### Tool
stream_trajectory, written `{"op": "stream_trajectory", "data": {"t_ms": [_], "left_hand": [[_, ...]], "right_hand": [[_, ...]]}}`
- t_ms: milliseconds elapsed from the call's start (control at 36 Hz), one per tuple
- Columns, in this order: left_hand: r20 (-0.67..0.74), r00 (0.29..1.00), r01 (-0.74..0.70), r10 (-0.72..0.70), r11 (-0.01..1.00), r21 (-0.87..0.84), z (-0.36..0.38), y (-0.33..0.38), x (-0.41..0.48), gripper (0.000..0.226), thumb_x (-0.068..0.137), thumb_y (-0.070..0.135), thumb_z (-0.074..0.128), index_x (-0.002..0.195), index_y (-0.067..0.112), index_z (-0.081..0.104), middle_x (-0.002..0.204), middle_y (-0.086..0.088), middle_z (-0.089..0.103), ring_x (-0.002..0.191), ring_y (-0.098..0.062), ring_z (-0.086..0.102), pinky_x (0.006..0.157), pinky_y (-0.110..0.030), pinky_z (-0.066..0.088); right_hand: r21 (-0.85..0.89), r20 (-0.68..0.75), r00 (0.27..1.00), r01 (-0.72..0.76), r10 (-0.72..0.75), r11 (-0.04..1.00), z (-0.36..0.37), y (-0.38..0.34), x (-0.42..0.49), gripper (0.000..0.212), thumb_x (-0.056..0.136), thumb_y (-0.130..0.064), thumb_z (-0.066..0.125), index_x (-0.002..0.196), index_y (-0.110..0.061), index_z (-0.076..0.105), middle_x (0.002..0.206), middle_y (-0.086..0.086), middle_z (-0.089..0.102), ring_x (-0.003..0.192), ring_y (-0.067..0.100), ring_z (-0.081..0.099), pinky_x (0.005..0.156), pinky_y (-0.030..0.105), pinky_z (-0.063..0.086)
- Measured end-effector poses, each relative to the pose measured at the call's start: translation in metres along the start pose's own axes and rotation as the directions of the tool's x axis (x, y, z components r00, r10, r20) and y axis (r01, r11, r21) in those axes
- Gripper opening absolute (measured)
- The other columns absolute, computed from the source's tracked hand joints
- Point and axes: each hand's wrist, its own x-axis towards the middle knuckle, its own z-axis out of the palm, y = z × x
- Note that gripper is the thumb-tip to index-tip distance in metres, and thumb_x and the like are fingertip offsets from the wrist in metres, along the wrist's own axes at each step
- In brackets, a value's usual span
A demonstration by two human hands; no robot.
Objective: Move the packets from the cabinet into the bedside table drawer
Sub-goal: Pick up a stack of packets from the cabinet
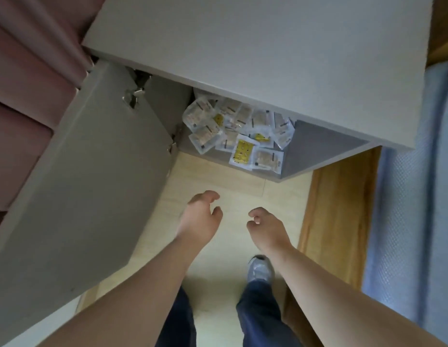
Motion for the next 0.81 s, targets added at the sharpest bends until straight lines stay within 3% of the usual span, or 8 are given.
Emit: {"op": "stream_trajectory", "data": {"t_ms": [83, 194, 361, 556, 694, 806], "left_hand": [[0.014, 1.0, -0.003, 0.002, 0.999, 0.038, 0.016, -0.02, 0.042, 0.034, 0.091, 0.017, 0.051, 0.124, 0.019, 0.056, 0.126, -0.004, 0.056, 0.108, -0.023, 0.058, 0.092, -0.033, 0.047], [0.003, 0.998, -0.057, 0.057, 0.991, 0.118, 0.045, -0.045, 0.099, 0.033, 0.091, 0.02, 0.052, 0.124, 0.021, 0.056, 0.125, -0.004, 0.056, 0.107, -0.023, 0.058, 0.088, -0.032, 0.048], [-0.045, 0.987, -0.146, 0.154, 0.977, 0.154, 0.093, -0.078, 0.178, 0.035, 0.091, 0.018, 0.052, 0.126, 0.018, 0.055, 0.128, -0.006, 0.055, 0.112, -0.024, 0.056, 0.088, -0.03, 0.045], [-0.193, 0.93, -0.283, 0.312, 0.945, 0.163, 0.129, -0.092, 0.27, 0.036, 0.087, 0.011, 0.051, 0.123, 0.012, 0.058, 0.123, -0.01, 0.057, 0.116, -0.029, 0.051, 0.09, -0.035, 0.046], [-0.369, 0.873, -0.324, 0.32, 0.945, 0.052, 0.128, -0.088, 0.303, 0.035, 0.087, 0.007, 0.051, 0.121, 0.009, 0.06, 0.128, -0.011, 0.055, 0.123, -0.029, 0.045, 0.101, -0.033, 0.039], [-0.45, 0.842, -0.324, 0.299, 0.946, 0.022, 0.128, -0.088, 0.296, 0.043, 0.087, 0.009, 0.053, 0.13, 0.011, 0.052, 0.144, -0.008, 0.038, 0.134, -0.025, 0.032, 0.106, -0.032, 0.031]], "right_hand": [[-0.036, -0.053, 0.999, -0.007, 0.005, 0.999, 0.015, 0.008, 0.043, 0.039, 0.093, -0.015, 0.042, 0.13, -0.021, 0.048, 0.134, 0.005, 0.048, 0.107, 0.022, 0.054, 0.076, 0.025, 0.041], [-0.101, -0.126, 0.992, 0.013, -0.026, 0.995, 0.036, 0.017, 0.104, 0.044, 0.091, -0.016, 0.044, 0.135, -0.021, 0.045, 0.138, 0.007, 0.042, 0.117, 0.029, 0.049, 0.093, 0.035, 0.045], [-0.243, -0.228, 0.969, 0.037, -0.094, 0.969, 0.059, 0.034, 0.201, 0.052, 0.091, -0.023, 0.048, 0.141, -0.026, 0.035, 0.149, 0.0, 0.029, 0.132, 0.027, 0.03, 0.103, 0.036, 0.031], [-0.393, -0.466, 0.844, 0.071, -0.265, 0.917, 0.054, 0.027, 0.308, 0.058, 0.089, -0.037, 0.051, 0.142, -0.029, 0.03, 0.155, 0.001, 0.012, 0.139, 0.027, 0.015, 0.11, 0.039, 0.015], [-0.399, -0.491, 0.815, 0.104, -0.308, 0.911, 0.053, 0.019, 0.341, 0.065, 0.087, -0.051, 0.05, 0.144, -0.037, 0.022, 0.158, -0.004, -0.003, 0.144, 0.029, -0.001, 0.114, 0.052, 0.003], [-0.43, -0.433, 0.849, 0.1, -0.303, 0.897, 0.06, 0.034, 0.333, 0.075, 0.086, -0.058, 0.049, 0.147, -0.041, 0.009, 0.158, -0.006, -0.011, 0.145, 0.028, -0.009, 0.113, 0.056, -0.003]]}}
